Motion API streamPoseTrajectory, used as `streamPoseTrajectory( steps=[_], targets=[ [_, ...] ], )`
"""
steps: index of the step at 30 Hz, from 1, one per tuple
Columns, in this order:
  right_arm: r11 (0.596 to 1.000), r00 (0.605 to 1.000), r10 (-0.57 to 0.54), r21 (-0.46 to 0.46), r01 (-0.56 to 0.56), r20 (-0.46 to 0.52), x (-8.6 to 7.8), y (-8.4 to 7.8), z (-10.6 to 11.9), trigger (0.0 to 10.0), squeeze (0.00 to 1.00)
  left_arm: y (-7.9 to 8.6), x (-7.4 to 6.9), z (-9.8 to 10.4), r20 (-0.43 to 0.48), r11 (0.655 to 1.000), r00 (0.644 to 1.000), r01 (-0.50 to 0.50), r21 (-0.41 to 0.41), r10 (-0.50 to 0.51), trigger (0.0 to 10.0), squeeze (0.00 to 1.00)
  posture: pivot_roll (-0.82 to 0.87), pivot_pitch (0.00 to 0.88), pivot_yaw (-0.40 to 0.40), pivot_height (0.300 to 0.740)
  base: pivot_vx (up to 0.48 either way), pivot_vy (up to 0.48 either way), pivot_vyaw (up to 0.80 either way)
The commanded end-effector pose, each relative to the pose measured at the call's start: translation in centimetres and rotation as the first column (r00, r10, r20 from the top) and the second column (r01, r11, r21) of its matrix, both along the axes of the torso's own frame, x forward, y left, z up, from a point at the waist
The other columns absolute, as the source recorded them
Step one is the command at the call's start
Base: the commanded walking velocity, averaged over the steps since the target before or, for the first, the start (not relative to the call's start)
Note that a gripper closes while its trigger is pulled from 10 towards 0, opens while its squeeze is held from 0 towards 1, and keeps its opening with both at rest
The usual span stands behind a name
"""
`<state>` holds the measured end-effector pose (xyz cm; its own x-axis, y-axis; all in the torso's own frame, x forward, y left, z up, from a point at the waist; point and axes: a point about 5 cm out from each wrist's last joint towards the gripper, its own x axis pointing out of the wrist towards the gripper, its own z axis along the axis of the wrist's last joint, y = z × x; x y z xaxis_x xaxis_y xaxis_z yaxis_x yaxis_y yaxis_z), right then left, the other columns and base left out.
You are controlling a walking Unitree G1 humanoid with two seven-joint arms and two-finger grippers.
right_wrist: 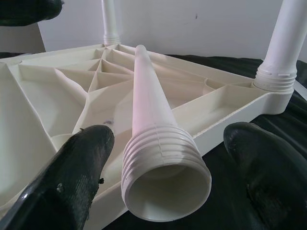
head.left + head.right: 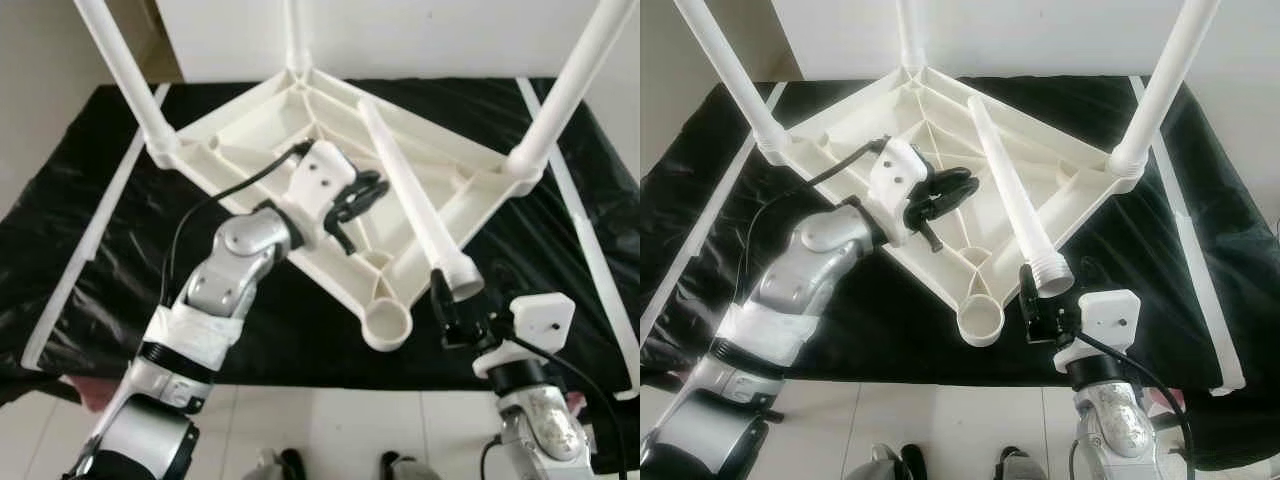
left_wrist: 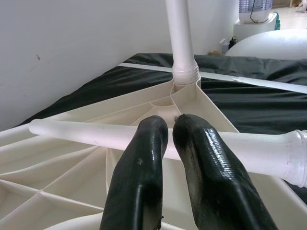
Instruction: Building children table
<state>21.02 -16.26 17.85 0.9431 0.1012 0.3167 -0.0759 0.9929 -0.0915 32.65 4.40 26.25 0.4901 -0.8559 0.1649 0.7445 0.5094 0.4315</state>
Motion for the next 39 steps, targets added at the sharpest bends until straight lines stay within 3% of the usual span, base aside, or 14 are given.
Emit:
streamPoseTrajectory(
  steps=[1, 16, 19, 28, 29, 32, 39],
  targets=[
    [1.0, 1.0, -0.001, -0.006, 0.001, -0.004, -0.2, 0.0, -0.3, 10.0, 0.0, -0.4, -0.4, 0.0, 0.013, 0.996, 0.997, 0.072, 0.045, -0.073, 10.0, 1.0, -0.17, 0.192, 0.088, 0.74, 0.0, 0.0, 0.0],
    [1.0, 1.0, 0.008, -0.001, -0.008, 0.005, -0.2, 0.1, -0.2, 10.0, 0.0, -0.4, -0.3, 0.1, 0.013, 0.995, 0.996, 0.084, 0.049, -0.085, 10.0, 1.0, -0.18, 0.17, 0.095, 0.74, 0.0, 0.0, 0.0],
    [1.0, 1.0, 0.005, -0.002, -0.005, 0.011, -0.2, 0.0, -0.1, 10.0, 0.0, -0.5, -0.2, 0.3, -0.036, 0.995, 0.995, 0.098, -0.005, -0.098, 10.0, 1.0, -0.18, 0.165, 0.097, 0.74, 0.0, 0.0, 0.0],
    [1.0, 0.999, -0.015, 0.0, 0.015, 0.038, 0.5, -0.1, 0.1, 10.0, 0.0, -0.4, -0.4, -0.1, 0.003, 0.995, 0.997, 0.082, 0.052, -0.082, 10.0, 1.0, -0.16, 0.153, 0.099, 0.74, 0.0, 0.0, 0.0],
    [1.0, 0.999, -0.016, 0.004, 0.016, 0.042, 0.6, -0.1, 0.1, 10.0, 0.0, -0.3, -0.5, 0.0, 0.02, 0.995, 0.996, 0.085, 0.053, -0.086, 0.0, 0.0, -0.16, 0.15, 0.097, 0.74, 0.0, 0.0, 0.0],
    [1.0, 0.999, -0.017, 0.007, 0.017, 0.043, 0.7, 0.0, 0.1, 10.0, 0.0, -0.3, -0.6, 0.3, 0.011, 0.995, 0.995, 0.097, 0.02, -0.097, 0.0, 0.0, -0.16, 0.151, 0.095, 0.74, 0.0, 0.0, 0.0],
    [1.0, 0.998, -0.031, 0.008, 0.031, 0.053, 1.0, -0.3, 0.3, 10.0, 0.0, -0.3, -0.7, 0.2, 0.019, 0.995, 0.995, 0.098, 0.031, -0.099, 0.0, 0.0, -0.16, 0.152, 0.09, 0.74, 0.0, 0.0, 0.0]
  ],
)
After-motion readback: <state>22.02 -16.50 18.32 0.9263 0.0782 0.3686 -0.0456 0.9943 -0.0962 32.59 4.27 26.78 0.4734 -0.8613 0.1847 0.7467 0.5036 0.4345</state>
